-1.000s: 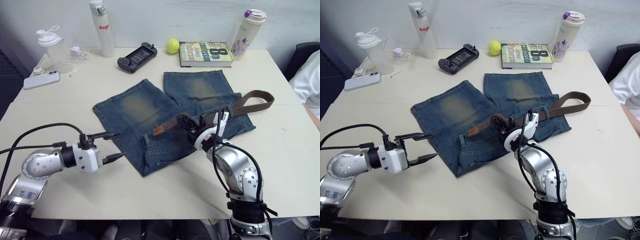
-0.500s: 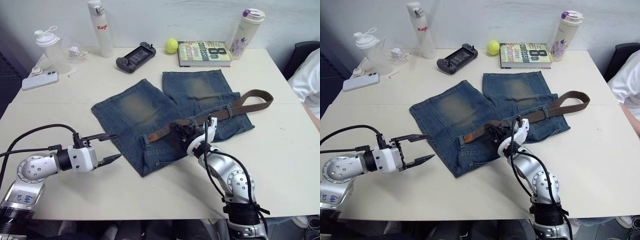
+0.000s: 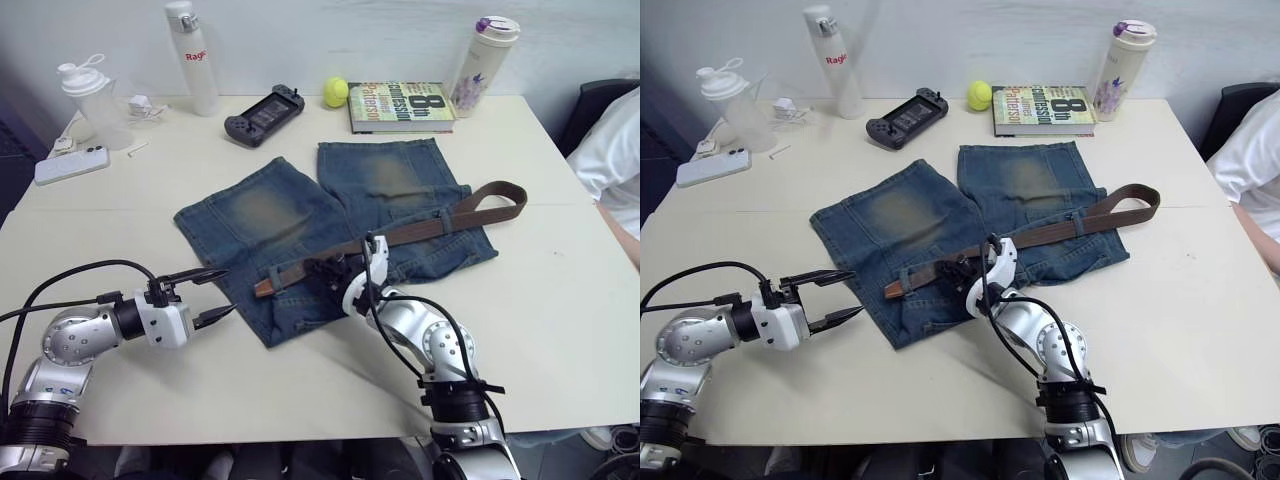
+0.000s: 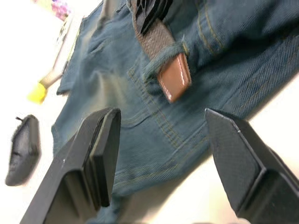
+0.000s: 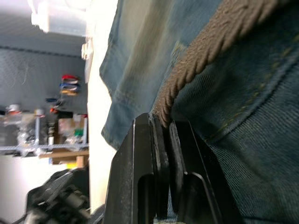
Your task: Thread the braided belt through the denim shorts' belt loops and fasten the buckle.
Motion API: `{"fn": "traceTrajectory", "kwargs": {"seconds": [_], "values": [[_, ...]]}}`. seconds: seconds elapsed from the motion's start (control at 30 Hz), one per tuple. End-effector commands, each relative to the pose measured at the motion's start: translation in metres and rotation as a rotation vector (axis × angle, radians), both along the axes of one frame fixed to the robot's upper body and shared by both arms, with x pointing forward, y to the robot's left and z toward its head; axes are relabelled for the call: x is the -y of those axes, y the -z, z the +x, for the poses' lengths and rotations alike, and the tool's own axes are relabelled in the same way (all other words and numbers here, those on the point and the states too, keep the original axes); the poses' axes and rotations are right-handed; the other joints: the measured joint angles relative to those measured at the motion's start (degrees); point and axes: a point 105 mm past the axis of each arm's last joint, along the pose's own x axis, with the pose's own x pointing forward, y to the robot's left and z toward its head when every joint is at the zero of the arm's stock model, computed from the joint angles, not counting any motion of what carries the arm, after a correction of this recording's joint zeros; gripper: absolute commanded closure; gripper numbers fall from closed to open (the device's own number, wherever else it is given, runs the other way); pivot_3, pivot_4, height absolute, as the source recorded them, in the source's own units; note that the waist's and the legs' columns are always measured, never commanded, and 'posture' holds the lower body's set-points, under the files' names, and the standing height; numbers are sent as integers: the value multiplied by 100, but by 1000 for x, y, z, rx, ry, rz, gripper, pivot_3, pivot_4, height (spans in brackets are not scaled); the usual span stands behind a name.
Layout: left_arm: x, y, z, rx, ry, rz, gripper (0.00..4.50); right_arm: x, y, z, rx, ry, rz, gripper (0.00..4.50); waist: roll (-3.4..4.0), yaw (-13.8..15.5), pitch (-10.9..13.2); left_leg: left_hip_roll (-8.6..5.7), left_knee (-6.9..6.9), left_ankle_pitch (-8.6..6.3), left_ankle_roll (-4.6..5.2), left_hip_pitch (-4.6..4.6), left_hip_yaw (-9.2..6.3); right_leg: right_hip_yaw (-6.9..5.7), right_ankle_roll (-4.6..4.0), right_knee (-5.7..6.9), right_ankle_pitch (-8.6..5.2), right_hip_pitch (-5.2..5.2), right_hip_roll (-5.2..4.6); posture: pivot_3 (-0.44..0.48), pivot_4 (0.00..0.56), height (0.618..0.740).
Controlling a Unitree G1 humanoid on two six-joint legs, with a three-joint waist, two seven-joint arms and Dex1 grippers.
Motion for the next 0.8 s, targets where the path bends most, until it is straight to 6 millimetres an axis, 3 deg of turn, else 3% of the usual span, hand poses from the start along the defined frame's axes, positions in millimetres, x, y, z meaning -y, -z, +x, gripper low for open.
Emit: {"fn": "traceTrajectory", "kwargs": {"seconds": [0.03,0.33,0.8], "values": [[7,-1,-7,48,44,18,1334,-11,2,-3,-9,-57,19,4500,-1,-22,0,0,-1,0,-1,0,0,-1,0,-1,0,0,0,0,150,740],[20,-15,8,373,96,203,1334,-15,2,0,-20,-65,29,4500,-10,-9,-6,3,-16,-7,11,29,14,-1,0,4,0,12,0,0,150,740],[10,-1,11,343,106,299,1334,-17,-2,-1,-12,-68,37,4500,-10,-15,-6,11,-54,-1,0,56,41,-3,0,3,0,8,-5,0,150,740]]}}
